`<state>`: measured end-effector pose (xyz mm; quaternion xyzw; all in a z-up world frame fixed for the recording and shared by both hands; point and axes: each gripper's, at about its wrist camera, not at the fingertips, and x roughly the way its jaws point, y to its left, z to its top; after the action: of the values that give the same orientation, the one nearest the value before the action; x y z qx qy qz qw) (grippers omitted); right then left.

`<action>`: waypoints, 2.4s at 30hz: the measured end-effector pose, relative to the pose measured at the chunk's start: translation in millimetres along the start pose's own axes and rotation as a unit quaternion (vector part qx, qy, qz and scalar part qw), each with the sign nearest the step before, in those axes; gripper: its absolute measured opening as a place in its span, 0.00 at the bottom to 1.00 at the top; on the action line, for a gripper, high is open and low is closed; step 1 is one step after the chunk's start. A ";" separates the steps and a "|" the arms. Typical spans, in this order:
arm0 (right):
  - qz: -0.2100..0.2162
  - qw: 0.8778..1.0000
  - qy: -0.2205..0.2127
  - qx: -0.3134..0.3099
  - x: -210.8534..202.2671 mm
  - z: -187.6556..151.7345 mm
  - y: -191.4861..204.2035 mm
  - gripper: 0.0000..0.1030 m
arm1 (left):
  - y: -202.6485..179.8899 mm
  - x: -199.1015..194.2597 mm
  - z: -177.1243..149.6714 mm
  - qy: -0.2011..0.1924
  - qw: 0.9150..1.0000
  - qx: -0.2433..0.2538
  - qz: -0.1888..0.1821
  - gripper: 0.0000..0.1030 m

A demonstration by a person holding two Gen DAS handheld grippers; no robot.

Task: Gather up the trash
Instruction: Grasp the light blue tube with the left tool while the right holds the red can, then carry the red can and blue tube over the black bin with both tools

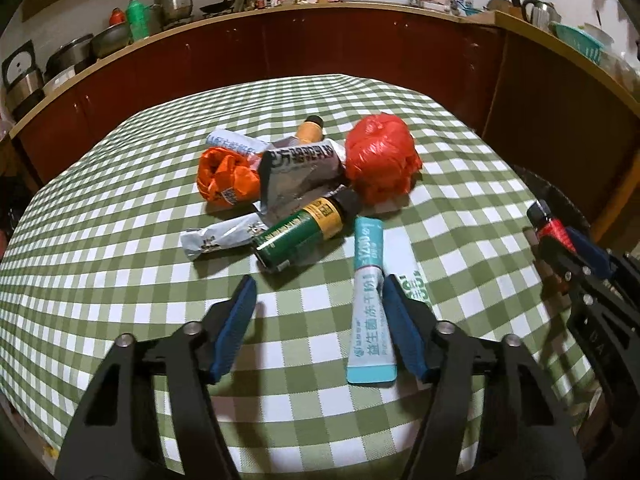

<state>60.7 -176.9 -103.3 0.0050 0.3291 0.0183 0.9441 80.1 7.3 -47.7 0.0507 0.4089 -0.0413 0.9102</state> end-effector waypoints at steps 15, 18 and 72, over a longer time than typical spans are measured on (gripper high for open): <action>0.001 1.000 0.000 0.002 -0.2 0.0 -1.7 0.24 | -7.0 -1.3 -7.0 -0.010 0.999 0.022 -0.036 0.12; 0.001 1.000 -0.002 0.001 -0.9 1.2 -1.2 0.24 | -4.7 -5.0 -6.9 -0.009 0.999 0.017 -0.040 0.12; -0.095 0.992 -0.020 0.081 56.8 28.5 -169.7 0.24 | -214.2 64.8 104.8 -0.008 0.990 0.110 -0.086 0.13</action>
<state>128.2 -344.3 -119.9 0.0507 0.3095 -0.0986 0.9444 175.6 -220.5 -39.5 0.1145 0.3973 -0.1648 0.8955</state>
